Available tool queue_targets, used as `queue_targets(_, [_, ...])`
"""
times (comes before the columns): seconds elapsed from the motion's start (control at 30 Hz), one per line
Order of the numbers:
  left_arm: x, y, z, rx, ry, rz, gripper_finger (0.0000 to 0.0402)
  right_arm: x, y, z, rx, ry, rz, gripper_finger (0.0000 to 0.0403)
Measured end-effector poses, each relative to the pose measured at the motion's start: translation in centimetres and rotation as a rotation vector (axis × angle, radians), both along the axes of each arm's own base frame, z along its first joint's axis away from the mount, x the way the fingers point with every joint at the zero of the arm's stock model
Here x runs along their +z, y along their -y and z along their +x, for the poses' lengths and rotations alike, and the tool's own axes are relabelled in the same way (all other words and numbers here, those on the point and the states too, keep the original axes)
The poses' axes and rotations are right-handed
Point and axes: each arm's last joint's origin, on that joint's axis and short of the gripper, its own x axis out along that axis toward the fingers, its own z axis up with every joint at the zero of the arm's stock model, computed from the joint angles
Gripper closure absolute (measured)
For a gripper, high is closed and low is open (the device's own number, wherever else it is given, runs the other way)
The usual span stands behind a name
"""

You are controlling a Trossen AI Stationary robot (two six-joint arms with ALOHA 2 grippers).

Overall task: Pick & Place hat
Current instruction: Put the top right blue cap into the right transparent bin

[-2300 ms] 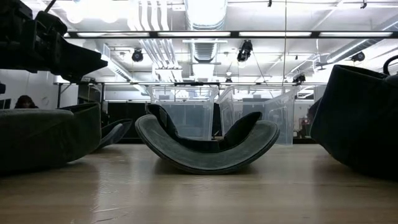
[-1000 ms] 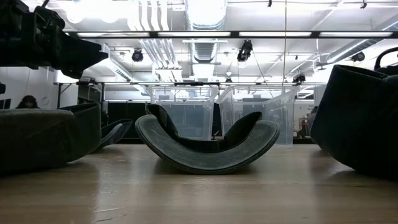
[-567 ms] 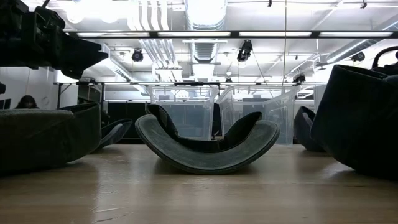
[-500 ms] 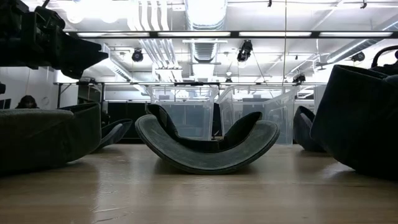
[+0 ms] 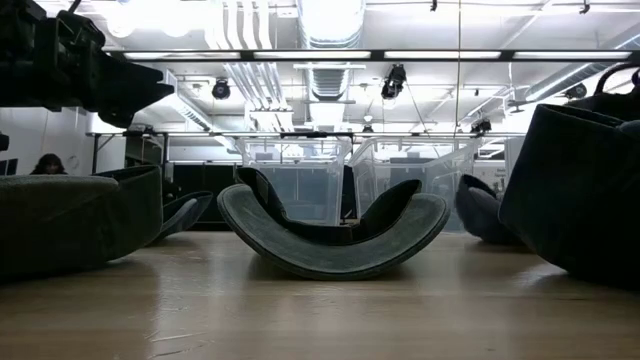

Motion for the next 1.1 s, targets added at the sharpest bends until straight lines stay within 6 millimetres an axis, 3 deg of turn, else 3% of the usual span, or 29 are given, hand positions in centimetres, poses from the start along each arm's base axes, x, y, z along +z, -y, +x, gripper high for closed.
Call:
queue_targets(0.23, [0.0,0.0,0.0,0.000,0.001,-0.002,0.0209,3.7,-0.4,0.0,0.002,-0.122,0.038,0.0377])
queue_targets(0.53, [0.0,0.0,0.0,0.000,0.004,-0.001,0.0209,14.1,-0.4,-0.4,0.131,-0.222,0.073,0.0390])
queue_targets(0.77, [0.1,0.0,0.0,0.000,0.012,-0.001,0.0209,20.3,0.3,-0.6,0.304,0.083,-0.024,0.0390])
queue_targets(1.1, [0.2,0.0,0.0,-0.001,0.016,0.000,0.0209,25.3,1.3,-0.7,0.675,0.386,-0.367,0.0391])
